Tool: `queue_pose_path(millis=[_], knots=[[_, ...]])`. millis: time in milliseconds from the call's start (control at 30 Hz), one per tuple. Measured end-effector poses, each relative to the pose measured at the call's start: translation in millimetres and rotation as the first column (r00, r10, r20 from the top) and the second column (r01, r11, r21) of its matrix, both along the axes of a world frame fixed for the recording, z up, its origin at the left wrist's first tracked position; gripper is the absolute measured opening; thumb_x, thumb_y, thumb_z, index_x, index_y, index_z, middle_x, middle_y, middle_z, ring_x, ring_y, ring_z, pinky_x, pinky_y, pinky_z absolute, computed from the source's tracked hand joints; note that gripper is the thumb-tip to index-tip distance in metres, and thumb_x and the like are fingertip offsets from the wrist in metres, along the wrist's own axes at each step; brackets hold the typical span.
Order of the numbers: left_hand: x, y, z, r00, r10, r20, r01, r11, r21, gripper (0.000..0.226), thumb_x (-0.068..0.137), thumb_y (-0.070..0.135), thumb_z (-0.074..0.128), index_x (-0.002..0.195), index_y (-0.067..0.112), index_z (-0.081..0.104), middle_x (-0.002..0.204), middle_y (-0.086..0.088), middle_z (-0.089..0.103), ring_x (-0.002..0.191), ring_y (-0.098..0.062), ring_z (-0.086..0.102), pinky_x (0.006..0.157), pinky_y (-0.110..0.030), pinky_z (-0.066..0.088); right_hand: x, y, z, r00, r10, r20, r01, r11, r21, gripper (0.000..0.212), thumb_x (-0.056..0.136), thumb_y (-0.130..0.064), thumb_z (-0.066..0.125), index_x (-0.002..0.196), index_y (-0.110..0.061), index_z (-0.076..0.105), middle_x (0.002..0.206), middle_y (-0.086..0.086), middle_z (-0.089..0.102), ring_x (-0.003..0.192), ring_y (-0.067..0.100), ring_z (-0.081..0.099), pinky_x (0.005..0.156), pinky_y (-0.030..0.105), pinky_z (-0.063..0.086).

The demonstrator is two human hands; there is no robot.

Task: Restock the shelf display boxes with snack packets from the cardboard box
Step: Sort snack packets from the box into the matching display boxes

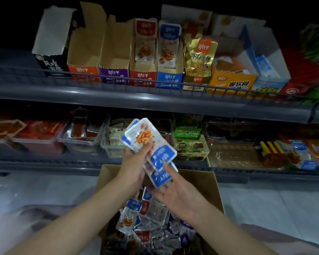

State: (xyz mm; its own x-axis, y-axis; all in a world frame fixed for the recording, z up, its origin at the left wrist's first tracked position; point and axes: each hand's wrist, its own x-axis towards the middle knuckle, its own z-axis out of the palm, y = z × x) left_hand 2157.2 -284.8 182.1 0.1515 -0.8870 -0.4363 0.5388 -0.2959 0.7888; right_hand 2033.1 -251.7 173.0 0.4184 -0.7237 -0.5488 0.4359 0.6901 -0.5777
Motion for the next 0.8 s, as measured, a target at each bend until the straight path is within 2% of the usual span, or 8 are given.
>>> queue_pose_path(millis=[100, 167, 233, 367, 400, 500, 633, 800], knots=[[-7.0, 7.4, 8.0, 0.975, -0.065, 0.211, 0.089, 0.990, -0.109, 0.033, 0.083, 0.015, 0.069, 0.113, 0.013, 0.058, 0.106, -0.004, 0.071, 0.089, -0.009, 0.070, 0.071, -0.022, 0.057, -6.4, -8.6, 2.4, 0.991, -0.117, -0.071, 0.108, 0.987, -0.117, 0.052, 0.083, -0.029, 0.060, 0.134, -0.020, 0.050, 0.124, 0.005, 0.066, 0.114, 0.018, 0.062, 0.095, 0.035, 0.048], [-10.8, 13.8, 11.3, 0.947, -0.115, 0.301, 0.156, 0.981, -0.116, 0.023, 0.083, 0.018, 0.069, 0.105, 0.015, 0.062, 0.100, 0.001, 0.071, 0.080, 0.003, 0.067, 0.062, -0.010, 0.051, -14.8, -11.5, 3.9, 0.976, -0.171, -0.135, 0.145, 0.971, -0.188, 0.046, 0.086, -0.025, 0.060, 0.131, -0.022, 0.051, 0.121, 0.003, 0.067, 0.111, 0.017, 0.064, 0.091, 0.031, 0.049], [-9.1, 19.0, 15.9, 0.924, -0.180, 0.336, 0.215, 0.974, -0.071, 0.021, 0.080, 0.026, 0.071, 0.099, 0.022, 0.063, 0.094, 0.008, 0.071, 0.076, 0.008, 0.065, 0.064, -0.011, 0.047, -20.8, -11.3, 4.3, 0.957, -0.214, -0.197, 0.161, 0.954, -0.255, 0.042, 0.083, -0.025, 0.063, 0.124, -0.020, 0.056, 0.116, 0.002, 0.069, 0.107, 0.016, 0.066, 0.088, 0.030, 0.051], [12.1, 16.5, 23.7, 0.878, -0.356, 0.318, 0.362, 0.931, 0.044, 0.053, 0.060, 0.046, 0.085, 0.105, 0.025, 0.066, 0.097, 0.005, 0.074, 0.098, -0.015, 0.067, 0.099, -0.037, 0.044, -31.9, -14.0, 12.8, 0.917, -0.253, -0.307, 0.124, 0.916, -0.382, 0.042, 0.071, -0.030, 0.069, 0.111, -0.016, 0.064, 0.105, 0.003, 0.073, 0.097, 0.017, 0.069, 0.079, 0.030, 0.051], [17.4, 14.8, 27.2, 0.858, -0.396, 0.326, 0.405, 0.913, 0.043, 0.048, 0.064, 0.045, 0.083, 0.105, 0.025, 0.066, 0.100, 0.004, 0.073, 0.101, -0.017, 0.065, 0.103, -0.037, 0.041, -37.4, -17.8, 16.4, 0.905, -0.247, -0.346, 0.091, 0.908, -0.410, 0.043, 0.071, -0.031, 0.069, 0.111, -0.017, 0.063, 0.104, 0.003, 0.073, 0.097, 0.018, 0.069, 0.082, 0.033, 0.052], [34.7, 8.6, 37.9, 0.797, -0.581, 0.164, 0.587, 0.809, 0.018, 0.040, 0.080, 0.050, 0.065, 0.109, 0.022, 0.067, 0.113, -0.005, 0.070, 0.105, -0.026, 0.065, 0.093, -0.038, 0.052, -61.3, -33.5, 27.5, 0.890, -0.129, -0.437, -0.105, 0.875, -0.472, 0.041, 0.075, -0.028, 0.070, 0.114, -0.019, 0.061, 0.102, 0.005, 0.072, 0.090, 0.019, 0.066, 0.081, 0.037, 0.046], [43.8, 11.9, 33.1, 0.551, -0.833, -0.052, 0.833, 0.545, 0.093, 0.066, 0.076, 0.062, 0.053, 0.119, 0.013, 0.062, 0.114, -0.015, 0.068, 0.103, -0.028, 0.066, 0.084, -0.037, 0.056, -74.1, -39.5, 33.2, 0.821, 0.143, -0.553, -0.440, 0.775, -0.454, 0.042, 0.077, -0.018, 0.071, 0.118, -0.017, 0.058, 0.096, 0.004, 0.071, 0.084, 0.018, 0.065, 0.064, 0.023, 0.048], [24.8, 25.5, 23.5, 0.488, -0.872, -0.019, 0.854, 0.473, 0.215, 0.050, 0.059, 0.049, 0.083, 0.096, 0.018, 0.074, 0.098, -0.006, 0.074, 0.087, -0.019, 0.071, 0.082, -0.033, 0.056, -62.1, -35.2, 24.7, 0.841, 0.182, -0.510, -0.443, 0.773, -0.454, 0.050, 0.074, -0.015, 0.073, 0.121, -0.020, 0.056, 0.110, 0.006, 0.070, 0.096, 0.021, 0.069, 0.079, 0.028, 0.056]])
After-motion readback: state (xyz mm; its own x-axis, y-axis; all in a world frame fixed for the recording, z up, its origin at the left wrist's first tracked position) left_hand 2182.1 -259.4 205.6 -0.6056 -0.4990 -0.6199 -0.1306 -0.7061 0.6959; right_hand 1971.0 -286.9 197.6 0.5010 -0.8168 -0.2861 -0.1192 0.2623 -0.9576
